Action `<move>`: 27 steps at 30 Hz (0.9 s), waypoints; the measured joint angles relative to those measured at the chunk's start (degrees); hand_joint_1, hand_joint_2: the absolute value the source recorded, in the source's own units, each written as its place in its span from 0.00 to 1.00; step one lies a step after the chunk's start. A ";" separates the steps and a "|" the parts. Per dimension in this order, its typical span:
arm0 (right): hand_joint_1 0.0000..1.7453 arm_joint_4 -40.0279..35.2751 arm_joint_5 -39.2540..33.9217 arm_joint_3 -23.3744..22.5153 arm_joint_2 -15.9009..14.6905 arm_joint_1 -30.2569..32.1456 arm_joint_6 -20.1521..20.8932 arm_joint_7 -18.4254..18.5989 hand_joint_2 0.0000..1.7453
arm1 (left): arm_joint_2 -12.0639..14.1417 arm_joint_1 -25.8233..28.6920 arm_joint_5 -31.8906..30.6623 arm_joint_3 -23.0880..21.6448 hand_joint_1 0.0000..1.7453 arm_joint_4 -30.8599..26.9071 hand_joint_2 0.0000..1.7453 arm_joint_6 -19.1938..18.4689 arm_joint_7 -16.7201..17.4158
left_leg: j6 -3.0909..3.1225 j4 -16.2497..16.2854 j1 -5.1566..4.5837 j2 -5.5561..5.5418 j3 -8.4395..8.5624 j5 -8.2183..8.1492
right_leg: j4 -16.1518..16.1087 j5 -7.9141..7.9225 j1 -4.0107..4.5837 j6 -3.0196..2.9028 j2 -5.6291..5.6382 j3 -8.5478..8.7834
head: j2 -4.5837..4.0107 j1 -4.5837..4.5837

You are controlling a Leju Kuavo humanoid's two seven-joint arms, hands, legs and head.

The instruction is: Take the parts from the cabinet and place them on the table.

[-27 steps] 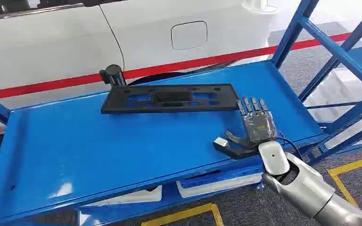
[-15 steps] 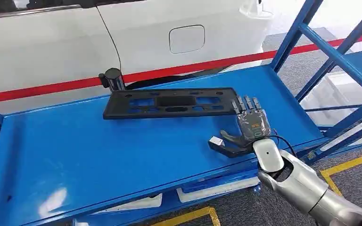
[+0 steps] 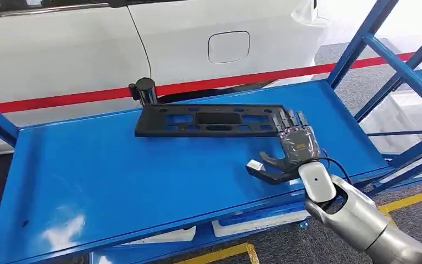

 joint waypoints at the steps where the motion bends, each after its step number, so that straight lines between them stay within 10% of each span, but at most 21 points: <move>1: 0.00 0.00 0.00 0.15 0.09 -0.12 0.00 0.00 0.00 | -0.02 0.00 0.02 0.00 0.00 0.00 0.00 0.00 0.00 | 0.00 0.00 0.01 0.01 0.02 0.01 | 0.01 -0.02 0.01 0.06 0.00 0.00 | 0.00 -0.07; 20: 0.00 0.00 0.63 1.90 1.25 -1.81 -1.31 -1.86 0.00 | -0.02 -0.01 0.28 0.00 0.00 0.00 0.00 -0.04 0.00 | -0.03 -0.01 0.11 0.18 0.17 0.03 | 0.31 -0.12 0.11 0.18 0.06 -0.01 | 0.00 -0.17; 27: 0.00 0.44 -6.30 -0.11 1.75 -0.70 -18.83 0.02 0.00 | -0.02 -0.01 0.37 0.00 0.00 0.00 0.00 -0.04 0.20 | -0.03 -0.01 0.11 -0.10 0.17 0.03 | 0.31 -0.13 0.10 0.18 0.00 0.00 | 0.00 -0.17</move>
